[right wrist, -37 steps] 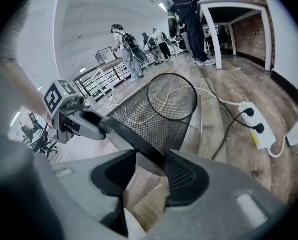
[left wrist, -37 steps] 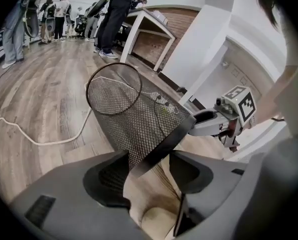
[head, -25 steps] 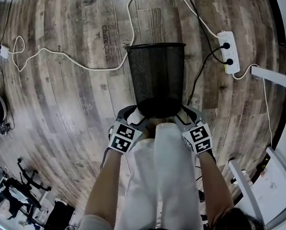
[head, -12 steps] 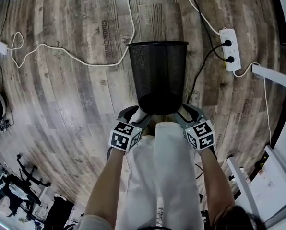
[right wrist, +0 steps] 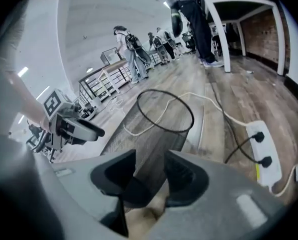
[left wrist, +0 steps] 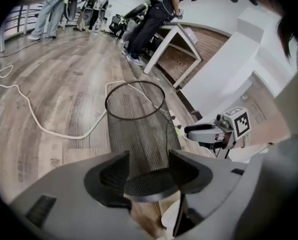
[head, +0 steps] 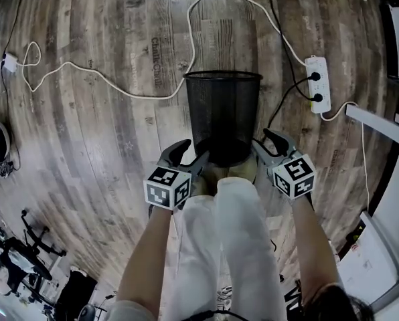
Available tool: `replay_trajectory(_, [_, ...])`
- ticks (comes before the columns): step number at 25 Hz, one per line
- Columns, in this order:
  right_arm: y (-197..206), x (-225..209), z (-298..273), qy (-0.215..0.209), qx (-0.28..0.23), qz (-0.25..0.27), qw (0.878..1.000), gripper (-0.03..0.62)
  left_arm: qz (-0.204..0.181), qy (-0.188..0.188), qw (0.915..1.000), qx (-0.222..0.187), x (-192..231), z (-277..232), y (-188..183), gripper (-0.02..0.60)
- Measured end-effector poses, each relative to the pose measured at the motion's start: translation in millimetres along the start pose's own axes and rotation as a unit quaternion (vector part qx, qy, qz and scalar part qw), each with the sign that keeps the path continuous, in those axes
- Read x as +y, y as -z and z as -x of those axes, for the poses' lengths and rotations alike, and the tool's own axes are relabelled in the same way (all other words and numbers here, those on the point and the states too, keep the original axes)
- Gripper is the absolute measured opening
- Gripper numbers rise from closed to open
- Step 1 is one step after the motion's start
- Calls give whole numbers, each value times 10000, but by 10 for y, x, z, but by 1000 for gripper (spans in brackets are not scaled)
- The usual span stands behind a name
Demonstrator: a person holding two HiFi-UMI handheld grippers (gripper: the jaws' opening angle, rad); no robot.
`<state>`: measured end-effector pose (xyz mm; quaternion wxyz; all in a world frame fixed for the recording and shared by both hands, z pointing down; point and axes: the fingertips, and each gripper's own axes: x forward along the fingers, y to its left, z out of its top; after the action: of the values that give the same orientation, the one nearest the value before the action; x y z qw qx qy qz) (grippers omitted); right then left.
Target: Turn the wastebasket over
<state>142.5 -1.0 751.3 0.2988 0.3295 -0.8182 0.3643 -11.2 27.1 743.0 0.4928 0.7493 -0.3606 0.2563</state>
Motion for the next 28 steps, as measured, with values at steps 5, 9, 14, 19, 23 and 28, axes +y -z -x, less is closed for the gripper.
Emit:
replay_trajectory(5, [-718,-118,-287,-431,-146,736,9962,170,691,-175,9967,-376,106,-126,-415,238])
replay_trajectory(9, [-1108,-258,-525,-644,-15,1537,9860,190,749,-298,9960,-387,97,-268,-381,238])
replay_trajectory(14, [-1300,-307,-692,-1202,424,2380,9629,208,773,-343,9941,-677,151,-250,-333,238])
replay_trajectory(19, [-1361,-182,-821,-2005,1015,2804,9332,205,775,-329,9919,-946,215,-224,-339,238])
replay_trajectory(23, [-1352,-36,-907,-2547,1393,2621,9203,189,1139,-385,9864,-1125,298,-169,-289,238])
replay_trajectory(28, [-1356,66,-969,-2949,1876,2690,8975,186,939,-327,9888,-1114,334,-131,-286,234])
